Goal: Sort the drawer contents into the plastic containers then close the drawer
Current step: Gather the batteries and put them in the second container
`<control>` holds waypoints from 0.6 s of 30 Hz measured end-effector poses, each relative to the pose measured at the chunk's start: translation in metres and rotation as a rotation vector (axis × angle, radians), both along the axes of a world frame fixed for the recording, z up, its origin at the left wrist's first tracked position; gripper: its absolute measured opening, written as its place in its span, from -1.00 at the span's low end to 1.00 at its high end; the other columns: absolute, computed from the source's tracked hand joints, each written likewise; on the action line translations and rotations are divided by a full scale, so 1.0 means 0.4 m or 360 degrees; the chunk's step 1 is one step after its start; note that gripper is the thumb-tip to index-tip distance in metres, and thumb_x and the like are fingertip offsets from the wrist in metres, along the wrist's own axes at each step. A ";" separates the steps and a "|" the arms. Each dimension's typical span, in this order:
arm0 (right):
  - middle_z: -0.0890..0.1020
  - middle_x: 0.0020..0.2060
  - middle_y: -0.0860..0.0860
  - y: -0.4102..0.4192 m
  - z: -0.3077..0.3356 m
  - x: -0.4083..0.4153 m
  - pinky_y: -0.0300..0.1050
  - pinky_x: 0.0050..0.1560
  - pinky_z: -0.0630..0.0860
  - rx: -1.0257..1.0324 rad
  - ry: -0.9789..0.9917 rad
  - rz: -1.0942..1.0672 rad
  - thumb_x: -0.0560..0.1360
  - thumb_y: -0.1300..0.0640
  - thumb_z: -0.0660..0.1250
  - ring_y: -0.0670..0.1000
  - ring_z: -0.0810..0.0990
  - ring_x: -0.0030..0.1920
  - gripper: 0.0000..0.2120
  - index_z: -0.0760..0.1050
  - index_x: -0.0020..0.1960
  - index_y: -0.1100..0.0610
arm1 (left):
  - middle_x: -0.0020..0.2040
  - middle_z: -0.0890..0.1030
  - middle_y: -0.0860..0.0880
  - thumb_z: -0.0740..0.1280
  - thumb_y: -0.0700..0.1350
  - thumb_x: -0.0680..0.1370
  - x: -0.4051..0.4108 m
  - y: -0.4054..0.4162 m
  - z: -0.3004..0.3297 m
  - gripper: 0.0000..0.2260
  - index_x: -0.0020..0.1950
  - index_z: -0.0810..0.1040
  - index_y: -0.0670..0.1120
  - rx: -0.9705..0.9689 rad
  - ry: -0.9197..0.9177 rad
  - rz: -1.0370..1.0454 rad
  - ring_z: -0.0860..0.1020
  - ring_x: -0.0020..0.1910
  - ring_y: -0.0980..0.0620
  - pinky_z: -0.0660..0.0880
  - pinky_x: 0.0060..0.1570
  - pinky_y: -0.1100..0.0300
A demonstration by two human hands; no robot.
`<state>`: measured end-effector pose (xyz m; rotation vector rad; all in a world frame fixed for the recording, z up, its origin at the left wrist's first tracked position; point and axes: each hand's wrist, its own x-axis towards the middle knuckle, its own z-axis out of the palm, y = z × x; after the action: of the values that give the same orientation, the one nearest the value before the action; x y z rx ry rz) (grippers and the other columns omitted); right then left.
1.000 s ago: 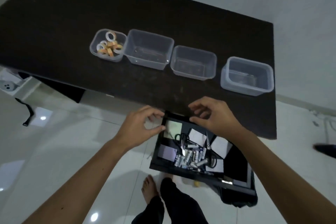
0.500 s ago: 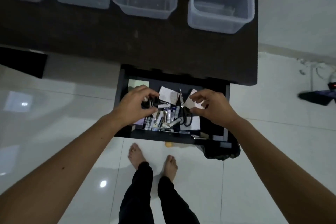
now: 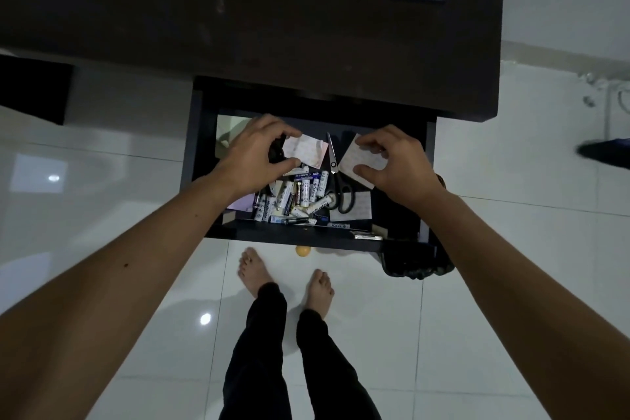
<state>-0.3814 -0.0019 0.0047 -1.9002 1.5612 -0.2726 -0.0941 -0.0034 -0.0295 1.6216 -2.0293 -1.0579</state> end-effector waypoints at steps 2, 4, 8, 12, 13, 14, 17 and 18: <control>0.62 0.08 -0.02 0.008 -0.003 0.002 -0.24 0.08 0.54 0.0048 -0.0021 0.0090 0.42 0.10 0.61 -0.10 0.60 0.01 -0.60 0.64 0.22 0.09 | 0.23 0.54 0.04 0.57 -0.05 0.50 0.004 0.012 -0.007 -0.60 0.32 0.62 0.01 0.0005 0.0013 -0.0001 0.49 0.27 0.01 0.52 0.26 0.01; 0.65 0.03 -0.05 0.020 -0.007 0.010 -0.12 0.09 0.60 0.0125 -0.0038 0.0190 0.40 0.09 0.63 -0.09 0.61 -0.02 -0.61 0.66 0.19 0.09 | 0.22 0.54 0.05 0.57 -0.04 0.50 0.010 0.023 -0.012 -0.61 0.31 0.63 0.01 0.0015 0.0004 -0.0024 0.48 0.28 0.00 0.51 0.27 -0.01; 0.67 0.03 -0.04 0.047 -0.020 0.041 -0.02 0.09 0.62 0.0218 -0.0027 0.0385 0.39 0.04 0.64 -0.04 0.63 0.01 -0.61 0.66 0.18 0.06 | 0.21 0.55 0.01 0.59 -0.06 0.48 0.017 0.034 -0.012 -0.62 0.28 0.65 0.00 -0.0033 -0.0017 -0.0093 0.46 0.26 0.00 0.38 0.29 0.15; 0.65 0.05 -0.06 0.051 -0.037 0.079 -0.07 0.08 0.51 0.0169 0.0036 0.0562 0.39 0.03 0.63 0.03 0.55 0.07 -0.63 0.69 0.17 0.01 | 0.16 0.55 0.03 0.60 0.01 0.46 0.031 0.037 0.004 -0.59 0.28 0.66 0.00 -0.0110 -0.0110 -0.0321 0.40 0.21 0.08 0.34 0.21 0.20; 0.65 0.04 -0.06 0.049 -0.042 0.087 -0.06 0.08 0.50 0.0163 0.0053 0.0598 0.39 0.03 0.63 0.04 0.53 0.06 -0.66 0.70 0.14 0.00 | 0.14 0.55 0.05 0.60 0.03 0.45 0.037 0.039 0.008 -0.59 0.27 0.67 0.02 -0.0123 -0.0145 -0.0375 0.39 0.19 0.09 0.37 0.20 0.17; 0.65 0.02 -0.06 0.046 -0.046 0.093 -0.06 0.09 0.49 0.0164 0.0069 0.0631 0.39 0.03 0.62 0.04 0.51 0.06 -0.70 0.71 0.11 -0.01 | 0.14 0.55 0.05 0.60 0.04 0.45 0.042 0.040 0.010 -0.59 0.27 0.67 0.03 -0.0128 -0.0176 -0.0414 0.38 0.19 0.10 0.36 0.18 0.16; 0.64 -0.02 -0.06 0.042 -0.054 0.102 -0.08 0.10 0.44 0.0164 0.0136 0.0715 0.40 0.03 0.61 0.03 0.47 0.06 -0.74 0.72 0.08 -0.02 | 0.14 0.55 0.05 0.60 0.05 0.44 0.056 0.045 0.009 -0.58 0.28 0.67 0.05 -0.0103 -0.0228 -0.0488 0.39 0.19 0.09 0.37 0.19 0.13; 0.63 -0.02 -0.06 0.041 -0.059 0.103 -0.11 0.07 0.41 0.0150 0.0153 0.0739 0.40 0.04 0.61 0.02 0.46 0.06 -0.74 0.72 0.08 -0.02 | 0.15 0.55 0.05 0.60 0.05 0.44 0.060 0.046 0.008 -0.57 0.29 0.66 0.06 -0.0088 -0.0242 -0.0513 0.39 0.19 0.09 0.40 0.21 0.08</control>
<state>-0.3404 0.0144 -0.0188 -2.1561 1.1213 0.0945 -0.0702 0.0149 -0.0265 1.4167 -2.4597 -0.9947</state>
